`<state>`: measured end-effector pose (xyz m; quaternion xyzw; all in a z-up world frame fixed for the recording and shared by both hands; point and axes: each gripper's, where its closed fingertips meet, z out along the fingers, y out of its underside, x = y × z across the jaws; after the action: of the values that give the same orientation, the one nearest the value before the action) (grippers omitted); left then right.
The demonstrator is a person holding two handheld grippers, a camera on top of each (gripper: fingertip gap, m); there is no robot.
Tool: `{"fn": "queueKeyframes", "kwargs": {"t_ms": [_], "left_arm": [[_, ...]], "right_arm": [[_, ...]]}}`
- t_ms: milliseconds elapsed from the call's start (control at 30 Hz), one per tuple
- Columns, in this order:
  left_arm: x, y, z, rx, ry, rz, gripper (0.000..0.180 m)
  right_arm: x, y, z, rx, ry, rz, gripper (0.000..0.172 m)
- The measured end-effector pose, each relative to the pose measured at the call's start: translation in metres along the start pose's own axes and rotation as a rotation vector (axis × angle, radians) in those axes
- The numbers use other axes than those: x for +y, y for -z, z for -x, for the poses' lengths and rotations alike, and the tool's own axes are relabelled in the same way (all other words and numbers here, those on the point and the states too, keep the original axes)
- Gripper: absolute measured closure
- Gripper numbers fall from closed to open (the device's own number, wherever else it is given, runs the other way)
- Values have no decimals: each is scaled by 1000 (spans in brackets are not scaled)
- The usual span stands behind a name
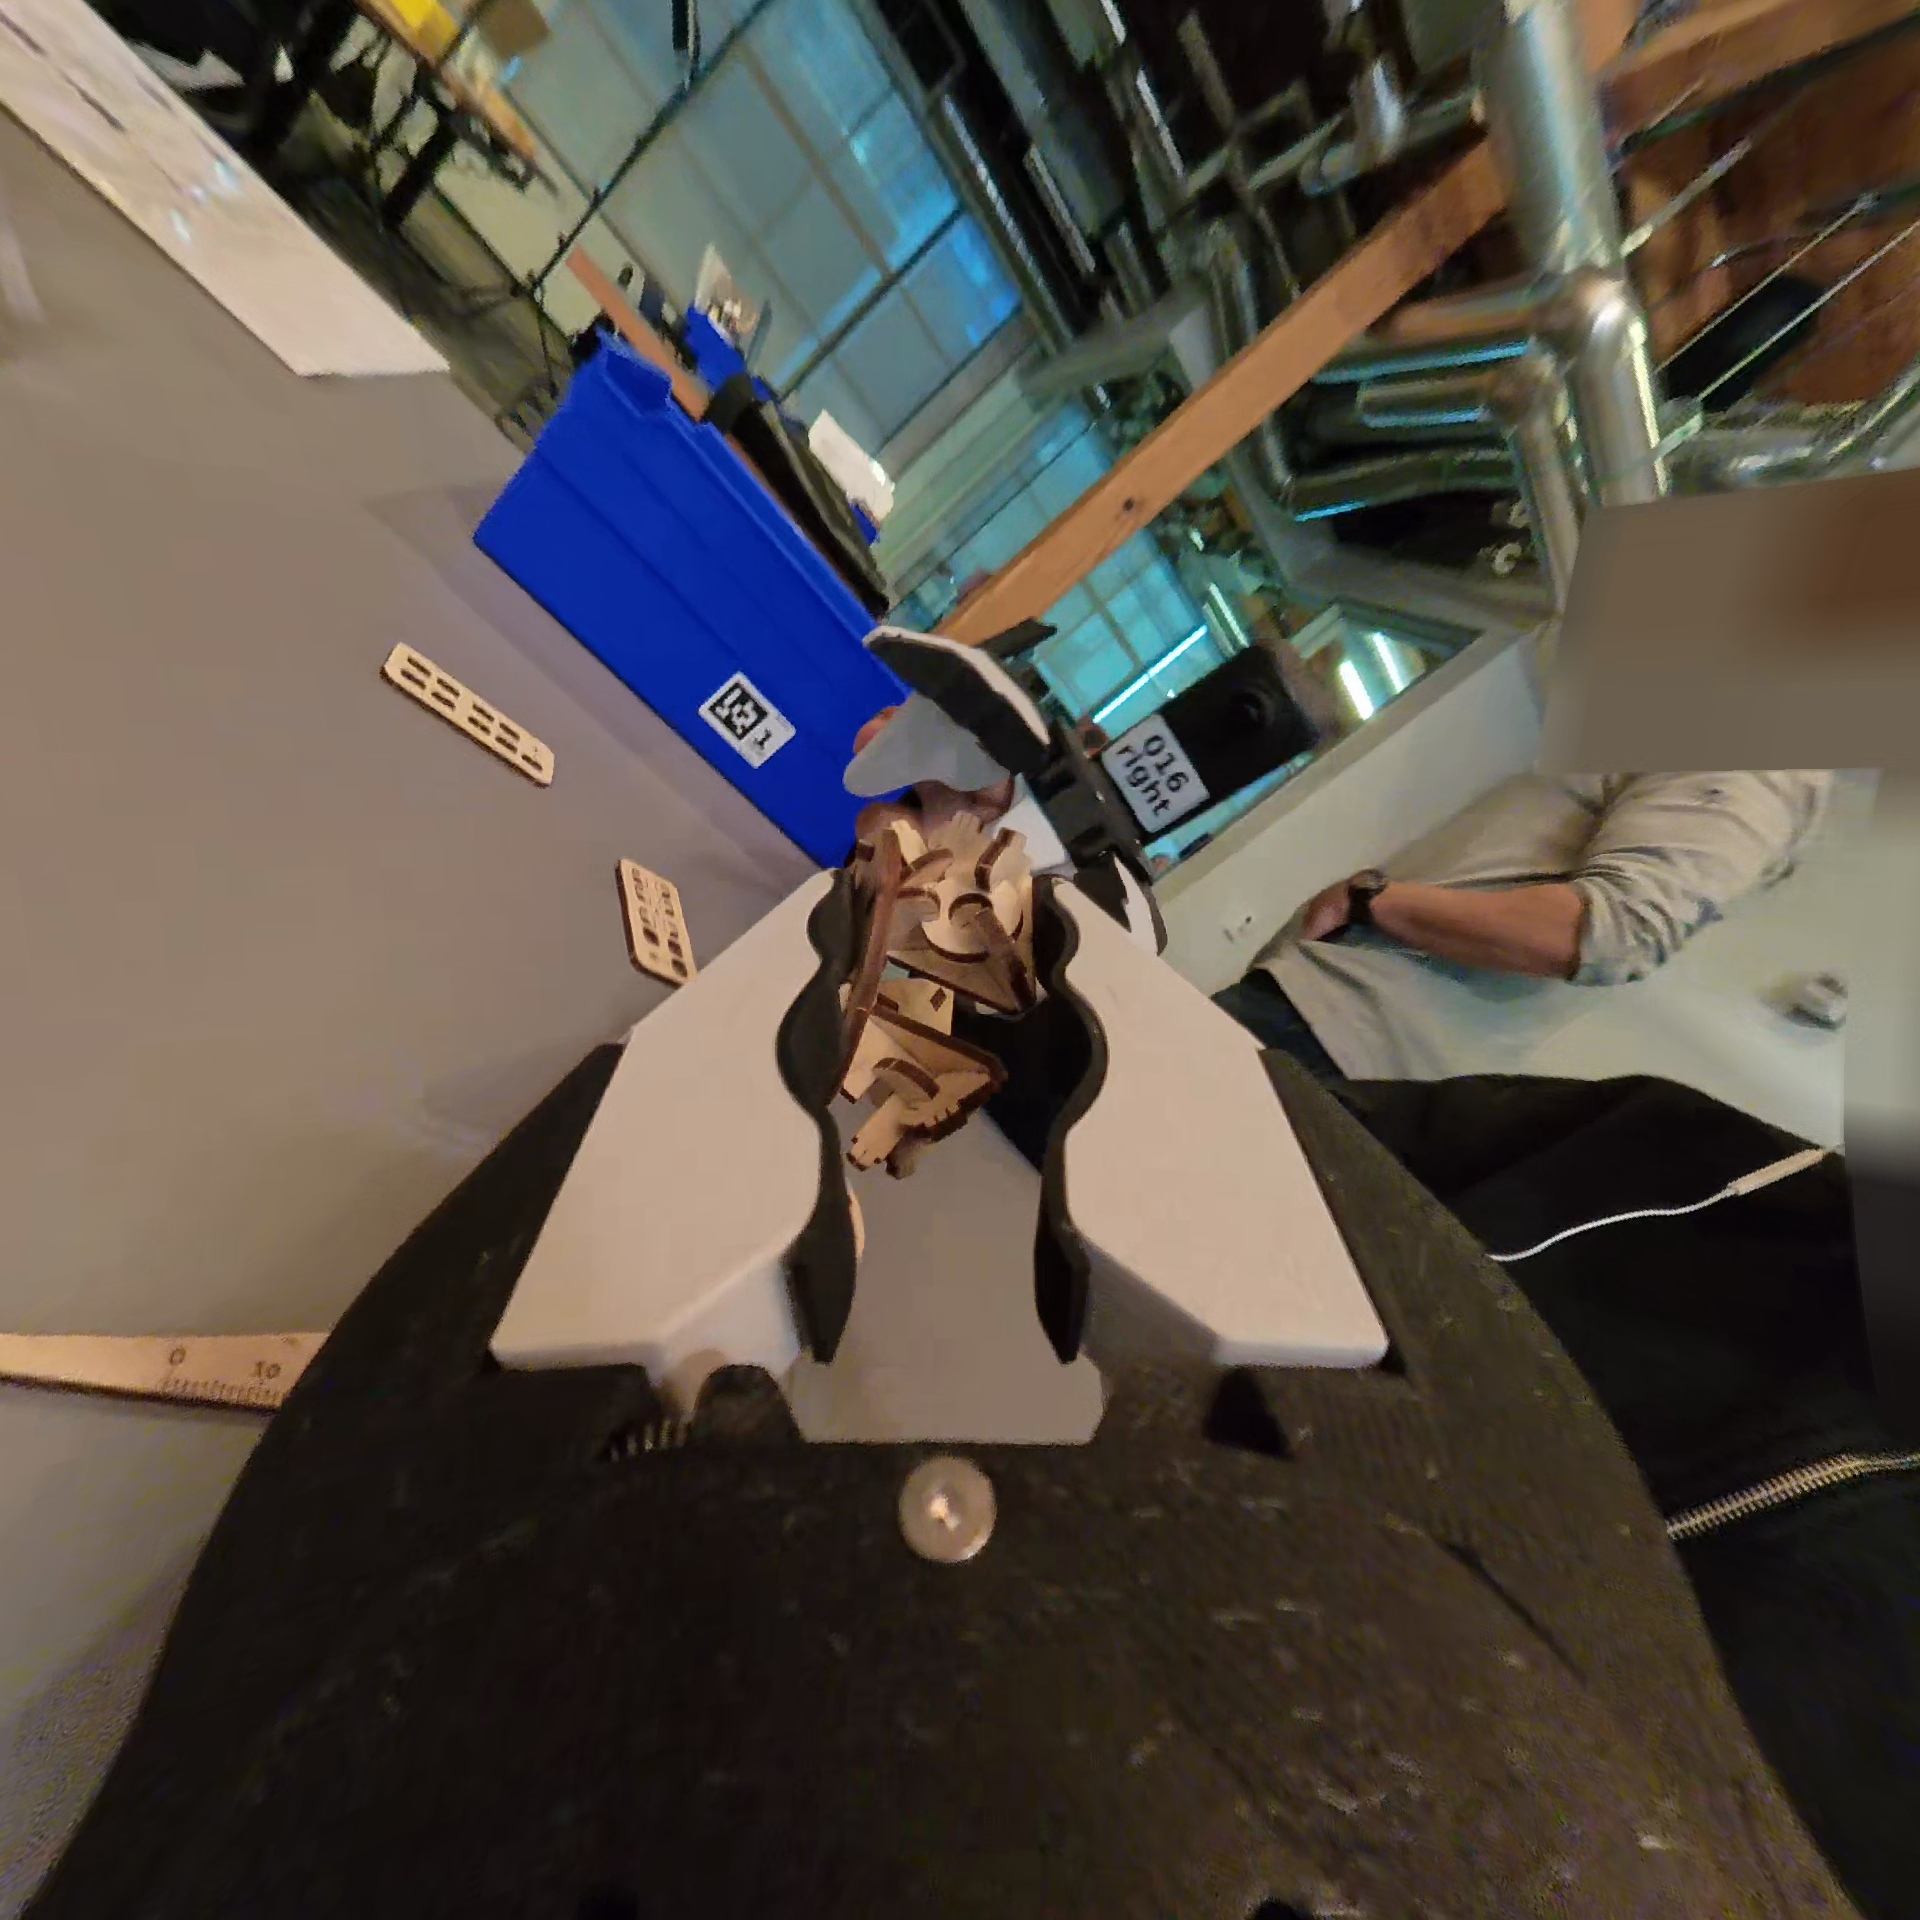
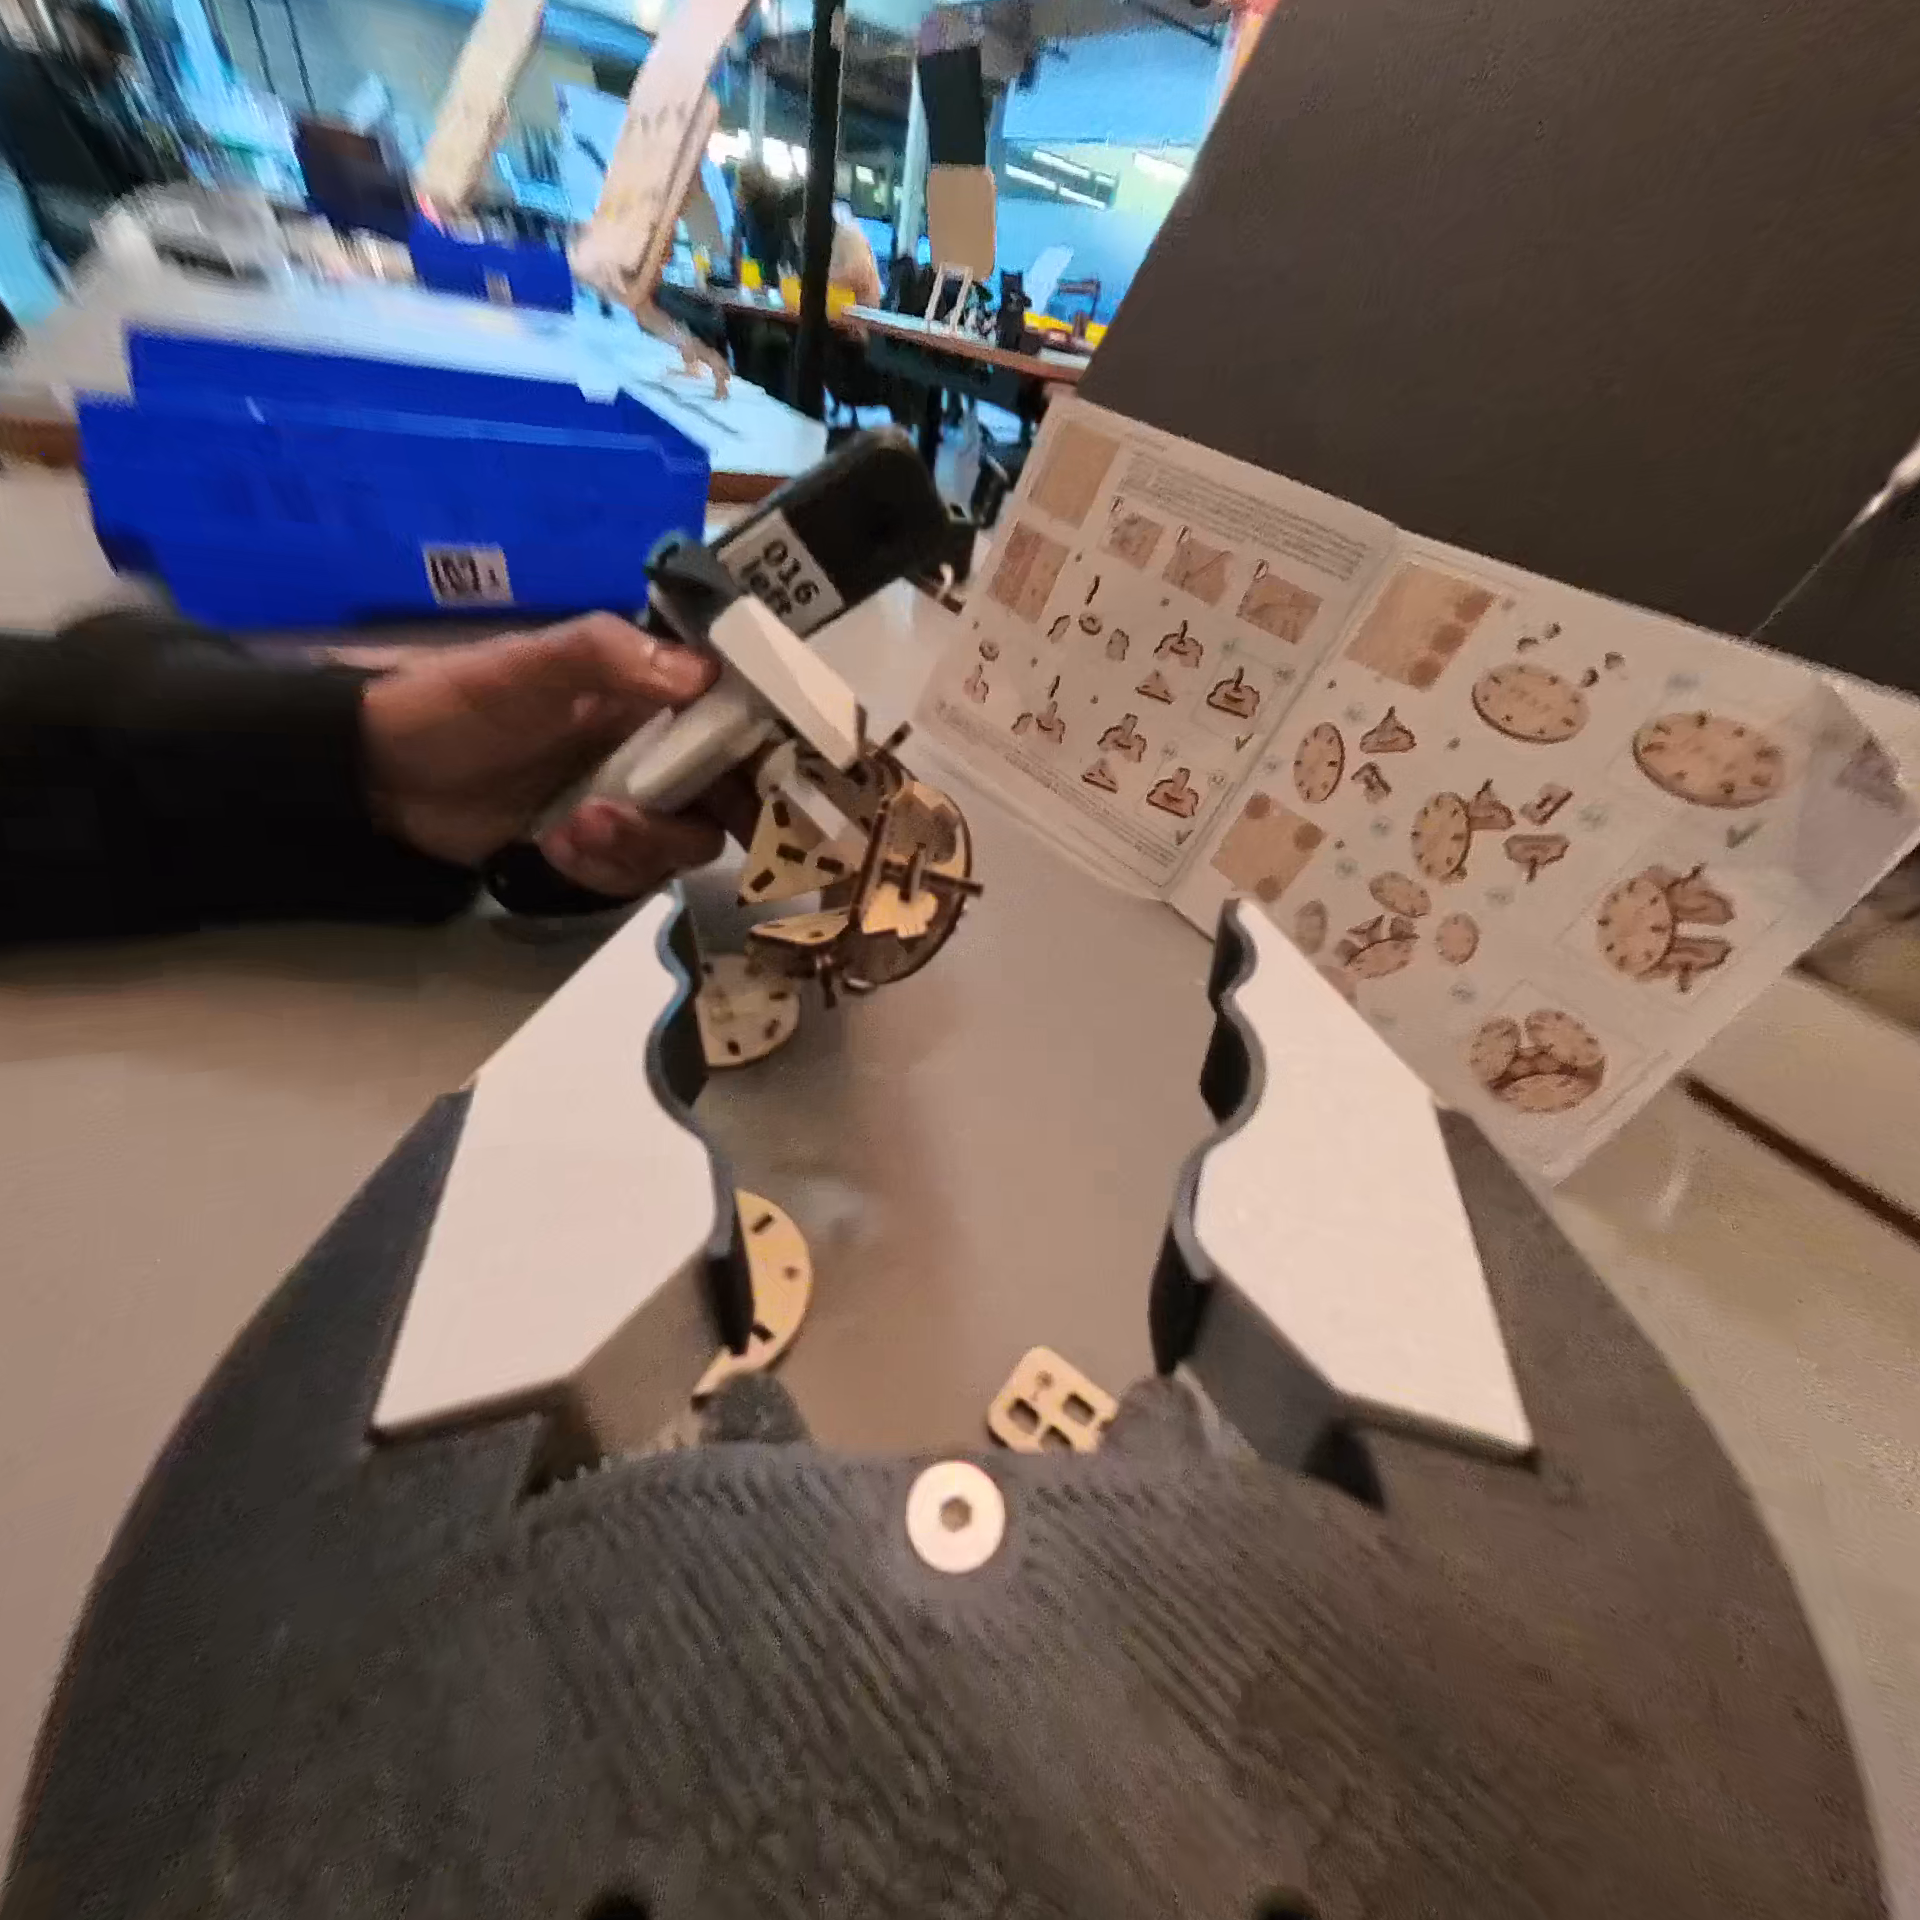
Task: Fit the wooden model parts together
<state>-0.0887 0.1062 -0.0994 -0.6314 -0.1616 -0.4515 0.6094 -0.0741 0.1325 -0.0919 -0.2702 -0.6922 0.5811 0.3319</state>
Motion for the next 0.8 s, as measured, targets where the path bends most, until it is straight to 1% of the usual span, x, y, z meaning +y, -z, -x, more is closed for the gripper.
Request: {"fn": "queueKeyframes", "kwargs": {"t_ms": [67, 100, 167, 233, 267, 300, 400, 500, 633, 733, 800], "left_arm": [[-5, 2, -3, 15, -5, -33, 151], [-7, 2, -5, 25, -6, -49, 151], [-10, 1, -10, 52, -5, -83, 151], [-13, -1, -17, 84, -5, -108, 152], [-14, -2, -21, 99, -6, -119, 152], [-15, -2, -25, 114, -9, -132, 151], [-21, -3, -32, 133, -21, -175, 152], [-24, -3, -36, 130, -43, -215, 151], [-24, -7, -43, 157, -50, -244, 152], [-20, -15, -43, 165, -47, -241, 152], [-14, -21, -42, 163, -43, -218, 152]], "right_arm": [[-1, 1, -3, -48, -176, -18, 76], [0, 0, -1, -98, -276, -18, 78], [-2, -2, 3, -192, -482, -41, 90], [-11, -3, 7, -286, -635, -130, 98], [-14, -3, 7, -303, -678, -162, 101], [-14, -4, 8, -316, -695, -171, 102], [-6, -10, 16, -313, -656, -114, 101], [-10, -15, 25, -336, -655, -119, 103], [-15, -18, 30, -368, -703, -163, 112], [-20, -15, 25, -371, -724, -212, 125], [-23, -10, 19, -367, -738, -243, 137]]}}
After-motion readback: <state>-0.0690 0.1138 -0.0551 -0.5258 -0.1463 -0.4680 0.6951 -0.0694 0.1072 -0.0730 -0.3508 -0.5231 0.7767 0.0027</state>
